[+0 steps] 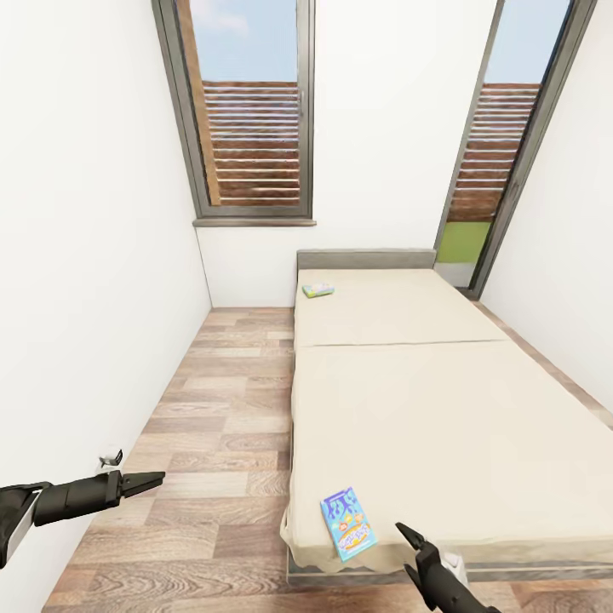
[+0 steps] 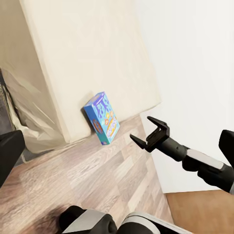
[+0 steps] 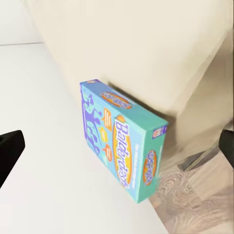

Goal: Put all the toys in the child's room - the three board games (two on the bed and one on the table), the two jigsaw puzzles on the table, and the tennis ball on the table - inside the toy box on the table in the child's room.

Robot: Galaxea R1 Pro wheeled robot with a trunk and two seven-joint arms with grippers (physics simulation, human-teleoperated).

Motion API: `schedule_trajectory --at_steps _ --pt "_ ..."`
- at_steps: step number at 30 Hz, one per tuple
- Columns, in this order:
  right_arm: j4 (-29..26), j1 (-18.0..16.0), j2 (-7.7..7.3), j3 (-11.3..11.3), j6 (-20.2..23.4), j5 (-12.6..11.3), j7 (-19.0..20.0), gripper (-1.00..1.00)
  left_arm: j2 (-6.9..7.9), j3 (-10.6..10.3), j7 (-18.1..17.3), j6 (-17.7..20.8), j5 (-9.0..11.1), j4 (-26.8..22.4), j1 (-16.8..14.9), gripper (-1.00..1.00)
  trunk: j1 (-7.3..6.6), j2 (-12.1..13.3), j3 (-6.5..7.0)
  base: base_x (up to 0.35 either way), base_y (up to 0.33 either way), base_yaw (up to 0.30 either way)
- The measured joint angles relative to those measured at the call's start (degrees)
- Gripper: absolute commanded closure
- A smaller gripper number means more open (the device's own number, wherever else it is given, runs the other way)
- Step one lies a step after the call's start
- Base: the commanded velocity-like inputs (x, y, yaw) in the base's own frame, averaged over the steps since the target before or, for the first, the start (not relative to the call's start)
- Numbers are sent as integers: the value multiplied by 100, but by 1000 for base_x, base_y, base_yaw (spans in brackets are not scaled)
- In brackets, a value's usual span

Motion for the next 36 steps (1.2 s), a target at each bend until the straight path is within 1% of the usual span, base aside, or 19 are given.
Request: schedule_trajectory --at_steps 9,15,23,28,29,33,36 --pt "42 8 -13 -1 -1 -29 -196 -100 0 0 0 1 -4 0 0 -100 198 -361 -162 0 0 0" --pt "51 0 -10 4 3 -24 -393 -100 0 -4 1 0 -13 0 0 -100 330 -602 -269 0 0 0" --pt "71 -55 76 46 51 5 -878 -100 0 -9 1 0 -20 0 0 -100 505 -923 -413 0 0 0" --pt "73 -72 91 64 90 14 -1003 -100 0 -10 -4 0 -19 -5 0 -100 615 -1123 -503 0 0 0" --pt "73 -75 98 68 127 19 -1012 -100 0 -8 -7 1 -19 -6 0 -100 616 -1125 -503 0 0 0" --pt "62 -84 203 121 283 40 -1019 -100 7 0 -21 4 -5 -8 0 -100 616 -1125 -503 0 0 0" --pt "58 -122 247 242 336 45 -1000 -100 8 4 -24 7 -2 -8 0 -100 616 -1125 -503 0 0 0"
